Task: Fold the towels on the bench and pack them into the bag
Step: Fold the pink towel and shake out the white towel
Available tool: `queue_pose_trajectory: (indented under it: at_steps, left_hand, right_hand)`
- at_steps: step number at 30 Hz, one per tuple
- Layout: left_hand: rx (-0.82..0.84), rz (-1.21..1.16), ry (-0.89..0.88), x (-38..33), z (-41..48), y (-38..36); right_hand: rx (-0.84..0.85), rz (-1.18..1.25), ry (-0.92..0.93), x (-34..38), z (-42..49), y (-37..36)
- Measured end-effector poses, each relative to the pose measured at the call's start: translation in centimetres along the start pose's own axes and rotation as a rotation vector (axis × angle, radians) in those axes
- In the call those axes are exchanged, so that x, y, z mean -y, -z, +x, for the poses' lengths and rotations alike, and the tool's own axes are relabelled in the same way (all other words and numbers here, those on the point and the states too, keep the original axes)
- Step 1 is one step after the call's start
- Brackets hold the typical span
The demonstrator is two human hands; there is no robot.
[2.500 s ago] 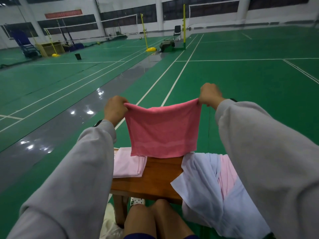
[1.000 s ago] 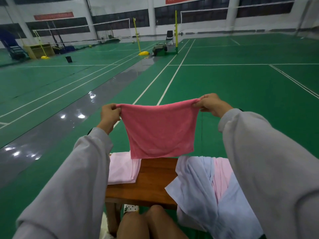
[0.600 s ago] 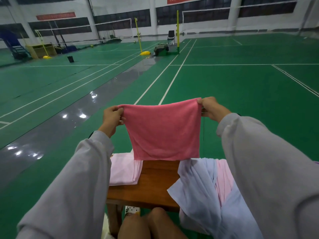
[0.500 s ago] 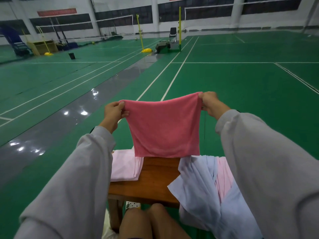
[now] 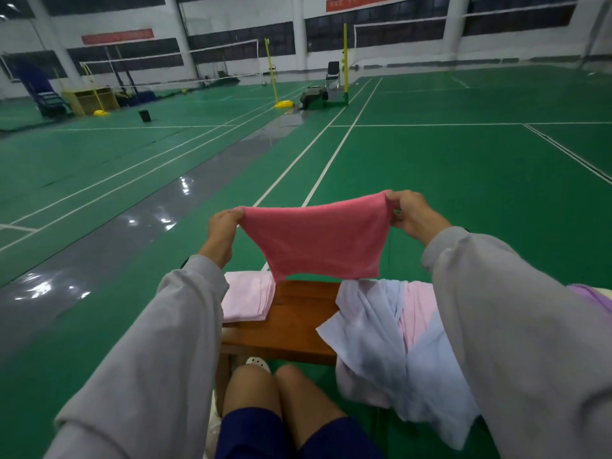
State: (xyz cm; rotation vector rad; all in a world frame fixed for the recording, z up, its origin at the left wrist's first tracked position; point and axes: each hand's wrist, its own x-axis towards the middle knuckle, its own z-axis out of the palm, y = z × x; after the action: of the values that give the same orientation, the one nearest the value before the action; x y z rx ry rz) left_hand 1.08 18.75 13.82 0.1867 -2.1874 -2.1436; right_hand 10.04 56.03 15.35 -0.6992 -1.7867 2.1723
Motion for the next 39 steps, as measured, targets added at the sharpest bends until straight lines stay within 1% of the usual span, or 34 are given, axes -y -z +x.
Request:
queue_pose_trajectory:
  at_steps: [1,3,6,8,9,11,13,15,18,21,25,30,32,34,35,37,39]
  left_hand:
    - [0.013,-0.011,0.014,1.1,-1.1,0.5]
    - [0.105,-0.012,0.038,3.2,-4.0,1.1]
    - [0.259,0.211,0.064,7.1,-8.1,2.2]
    - [0.376,0.358,0.120,10.0,-9.7,3.1]
    - [0.401,0.417,0.141,11.3,-10.1,3.6]
    - [0.380,0.484,0.159,13.3,-10.5,4.0]
    - [0.325,0.501,0.157,14.5,-10.7,4.3]
    - [0.250,0.500,0.145,14.8,-10.5,4.4]
    - [0.166,0.488,0.119,14.9,-9.3,4.5]
    - [0.111,0.486,0.093,15.1,-7.6,4.5]
    - [0.117,0.497,0.067,16.1,-5.0,3.9]
    - [0.105,0.524,0.049,19.3,0.2,2.6]
    - [0.089,0.535,0.052,19.1,0.6,1.8]
    - [0.107,0.572,0.093,17.9,-0.5,0.7]
    - [0.150,0.621,0.135,18.2,-0.4,0.3]
    - [0.244,0.806,0.208,19.5,-0.3,0.2]
    - [0.282,0.952,0.305,21.4,0.0,0.6]
  right_hand:
    - [0.021,-0.034,-0.046,-1.5,-0.7,0.7]
    - [0.089,-0.135,-0.181,-4.7,-2.0,2.1]
    - [0.196,-0.311,-0.430,-9.1,-4.1,4.7]
    - [0.235,-0.385,-0.543,-11.4,-5.7,5.9]
    - [0.242,-0.397,-0.579,-12.4,-6.2,6.3]
    - [0.257,-0.386,-0.620,-14.1,-6.9,6.8]
    - [0.263,-0.379,-0.615,-15.4,-7.0,7.1]
    - [0.251,-0.362,-0.569,-16.0,-6.8,7.2]
    - [0.211,-0.314,-0.448,-16.0,-5.9,6.8]
    - [0.162,-0.321,-0.339,-15.7,-4.8,6.0]
    - [0.077,-0.320,-0.249,-15.5,-2.7,4.4]
    - [-0.046,-0.325,-0.188,-16.3,1.6,2.8]
    - [-0.100,-0.369,-0.174,-16.7,3.1,2.4]
    - [-0.118,-0.422,-0.207,-17.9,4.5,2.4]
    - [-0.118,-0.485,-0.240,-18.8,5.0,2.6]
    - [-0.091,-0.688,-0.287,-21.5,6.5,3.6]
    - [-0.012,-0.780,-0.330,-24.1,8.0,4.5]
